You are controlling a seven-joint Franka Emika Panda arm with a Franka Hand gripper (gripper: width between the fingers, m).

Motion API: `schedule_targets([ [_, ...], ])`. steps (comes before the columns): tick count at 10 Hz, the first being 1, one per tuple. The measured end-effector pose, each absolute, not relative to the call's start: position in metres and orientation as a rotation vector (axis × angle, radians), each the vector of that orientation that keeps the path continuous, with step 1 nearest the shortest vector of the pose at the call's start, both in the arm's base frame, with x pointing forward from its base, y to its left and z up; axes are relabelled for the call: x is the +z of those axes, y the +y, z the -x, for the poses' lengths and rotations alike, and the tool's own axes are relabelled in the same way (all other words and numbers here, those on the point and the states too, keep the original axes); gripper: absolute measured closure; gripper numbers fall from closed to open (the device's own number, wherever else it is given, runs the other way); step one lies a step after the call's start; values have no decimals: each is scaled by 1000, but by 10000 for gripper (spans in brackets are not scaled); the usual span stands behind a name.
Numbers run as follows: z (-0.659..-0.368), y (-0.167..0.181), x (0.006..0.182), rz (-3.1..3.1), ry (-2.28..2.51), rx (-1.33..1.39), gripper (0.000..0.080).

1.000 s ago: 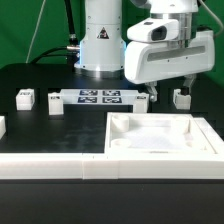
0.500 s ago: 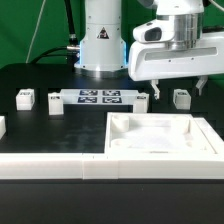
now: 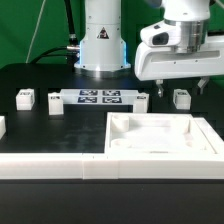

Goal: Assemble one leg

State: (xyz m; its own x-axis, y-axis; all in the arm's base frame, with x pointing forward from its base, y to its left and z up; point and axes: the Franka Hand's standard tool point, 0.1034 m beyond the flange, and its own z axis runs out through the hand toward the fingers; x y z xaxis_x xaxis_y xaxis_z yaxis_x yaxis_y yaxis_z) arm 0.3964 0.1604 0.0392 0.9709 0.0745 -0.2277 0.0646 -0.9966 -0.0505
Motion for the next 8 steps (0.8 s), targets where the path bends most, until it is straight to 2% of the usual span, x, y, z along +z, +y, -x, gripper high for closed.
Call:
schedule_targets([
  [2,-385,158,36,3059,-123,593,151],
  [5,-384,155,33,2987,-108,965,151],
  [8,-373,164,29,2905,-106,1260,151],
])
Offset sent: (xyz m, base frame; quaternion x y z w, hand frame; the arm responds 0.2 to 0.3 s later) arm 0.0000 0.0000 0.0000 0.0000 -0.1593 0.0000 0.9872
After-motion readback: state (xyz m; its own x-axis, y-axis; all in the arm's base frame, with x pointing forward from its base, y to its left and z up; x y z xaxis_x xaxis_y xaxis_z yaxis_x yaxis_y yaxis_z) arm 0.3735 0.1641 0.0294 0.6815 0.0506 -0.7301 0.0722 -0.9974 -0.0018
